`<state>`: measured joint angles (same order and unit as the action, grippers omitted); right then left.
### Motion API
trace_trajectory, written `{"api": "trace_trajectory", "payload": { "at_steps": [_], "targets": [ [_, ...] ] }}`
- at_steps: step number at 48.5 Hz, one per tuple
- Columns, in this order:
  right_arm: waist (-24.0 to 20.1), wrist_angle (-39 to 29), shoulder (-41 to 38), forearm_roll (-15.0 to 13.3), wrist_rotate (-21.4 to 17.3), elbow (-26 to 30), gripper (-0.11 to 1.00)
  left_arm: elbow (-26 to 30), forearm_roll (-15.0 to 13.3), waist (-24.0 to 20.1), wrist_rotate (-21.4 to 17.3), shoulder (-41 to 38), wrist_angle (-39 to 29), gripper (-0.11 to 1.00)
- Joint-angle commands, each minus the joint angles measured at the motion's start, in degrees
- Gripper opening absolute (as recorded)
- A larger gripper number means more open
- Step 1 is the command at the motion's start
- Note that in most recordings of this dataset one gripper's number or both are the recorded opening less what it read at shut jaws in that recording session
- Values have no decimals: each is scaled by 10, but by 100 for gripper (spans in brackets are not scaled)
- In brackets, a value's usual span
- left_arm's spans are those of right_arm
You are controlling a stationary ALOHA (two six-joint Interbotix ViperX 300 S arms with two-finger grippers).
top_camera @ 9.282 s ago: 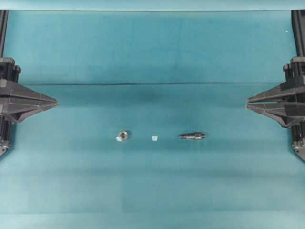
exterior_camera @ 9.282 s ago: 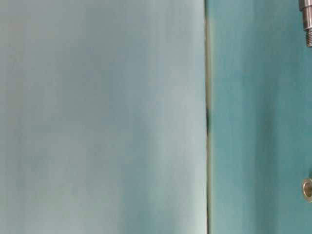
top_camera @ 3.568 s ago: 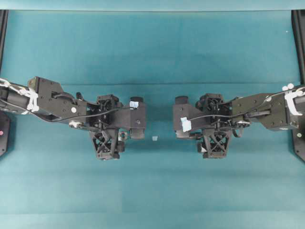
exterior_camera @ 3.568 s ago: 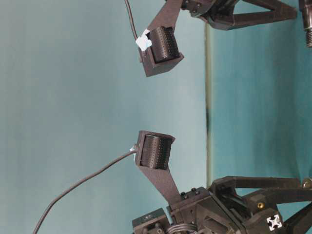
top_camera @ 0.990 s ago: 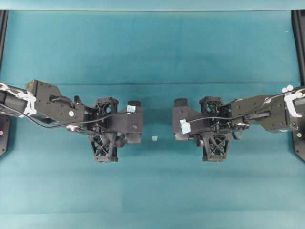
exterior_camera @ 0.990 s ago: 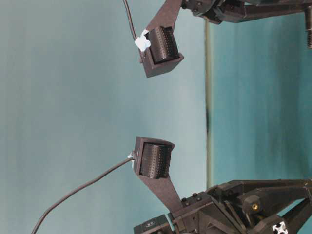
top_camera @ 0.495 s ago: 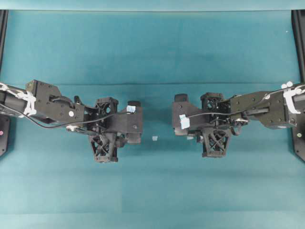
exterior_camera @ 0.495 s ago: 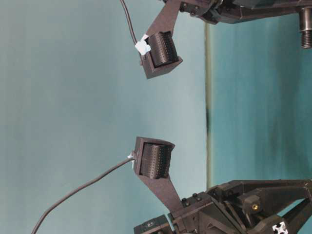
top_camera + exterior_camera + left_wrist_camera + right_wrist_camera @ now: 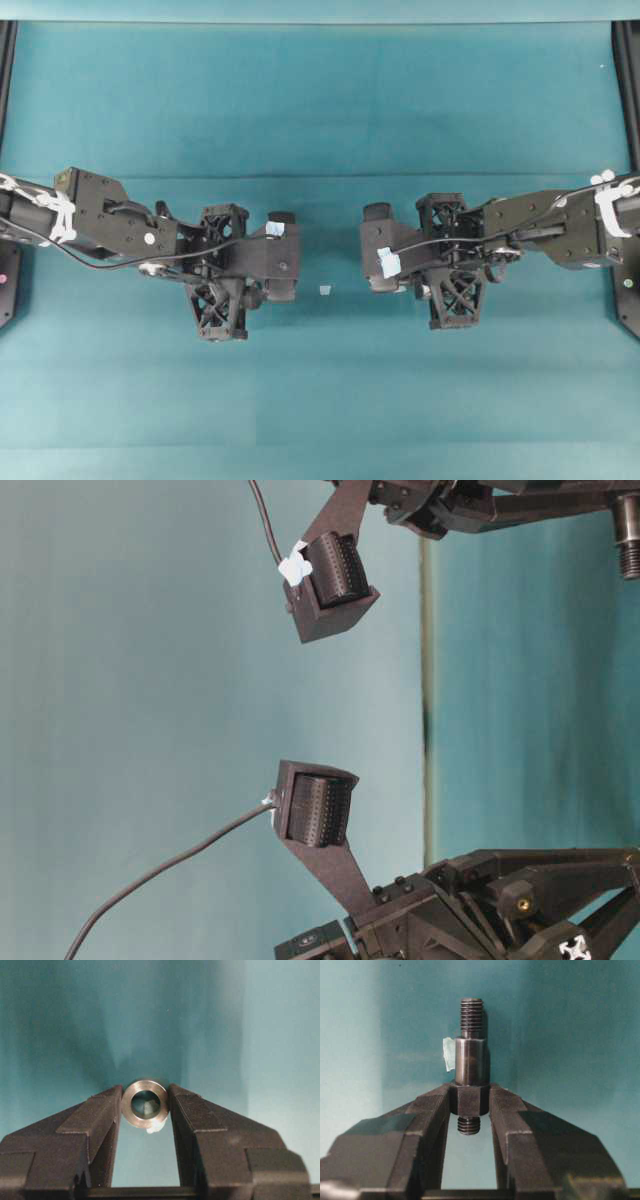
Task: Insert the washer onto the shaft with both hands.
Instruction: 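Lift the washer and shaft and rotate both grippers to face each other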
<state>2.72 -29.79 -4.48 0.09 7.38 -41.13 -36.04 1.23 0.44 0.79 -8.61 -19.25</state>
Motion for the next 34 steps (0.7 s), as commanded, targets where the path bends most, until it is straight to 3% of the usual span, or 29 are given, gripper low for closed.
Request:
{"api": "trace_trajectory", "payload": {
  "at_steps": [1,26,34],
  "targets": [
    [12,-3,-2,-4,11,-4,0,2,3,4,0,4,2,37],
    [12,18,20,0,6,-9,0,2,3,4,-3,14,3,37],
    [11,65,47,11,1,-28,0,-11,3,4,-3,33,30,37]
  ]
}}
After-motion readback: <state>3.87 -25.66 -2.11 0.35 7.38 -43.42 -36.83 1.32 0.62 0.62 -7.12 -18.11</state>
